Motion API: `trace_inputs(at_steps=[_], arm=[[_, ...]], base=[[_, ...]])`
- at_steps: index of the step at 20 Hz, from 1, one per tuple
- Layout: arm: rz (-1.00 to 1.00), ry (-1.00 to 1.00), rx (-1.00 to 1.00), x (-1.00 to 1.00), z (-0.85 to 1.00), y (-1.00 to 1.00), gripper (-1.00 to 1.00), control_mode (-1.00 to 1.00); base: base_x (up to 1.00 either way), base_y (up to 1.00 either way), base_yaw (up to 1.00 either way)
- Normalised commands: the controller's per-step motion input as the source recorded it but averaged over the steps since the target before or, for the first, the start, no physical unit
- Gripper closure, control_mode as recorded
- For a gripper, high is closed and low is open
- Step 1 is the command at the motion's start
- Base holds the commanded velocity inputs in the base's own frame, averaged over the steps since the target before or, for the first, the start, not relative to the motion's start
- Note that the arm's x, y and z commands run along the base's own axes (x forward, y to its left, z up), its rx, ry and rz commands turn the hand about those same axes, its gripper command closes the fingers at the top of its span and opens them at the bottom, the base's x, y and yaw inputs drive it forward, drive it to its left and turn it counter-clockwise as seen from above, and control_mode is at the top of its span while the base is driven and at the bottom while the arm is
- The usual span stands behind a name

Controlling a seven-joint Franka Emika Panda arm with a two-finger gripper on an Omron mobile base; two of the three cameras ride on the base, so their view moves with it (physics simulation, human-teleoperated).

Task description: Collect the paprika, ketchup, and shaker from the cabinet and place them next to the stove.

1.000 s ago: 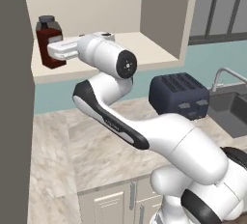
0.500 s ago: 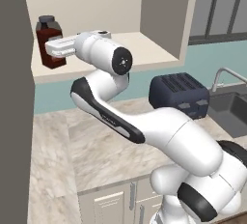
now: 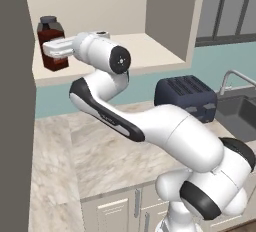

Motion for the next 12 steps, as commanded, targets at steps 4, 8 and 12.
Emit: trace_inputs(at_steps=[4,8,12], arm=[[0.00,0.03,0.00,0.12,-0.02,0.26,-1.00,-1.00],[0.00,0.02,0.00,0.15,0.00,0.22,-1.00,-1.00],[0.00,0.00,0.00,0.15,0.00,0.04,-1.00,-1.00]], base=[[0.00,0.00,0.00],[0.00,0.00,0.00],[0.00,0.00,0.00]])
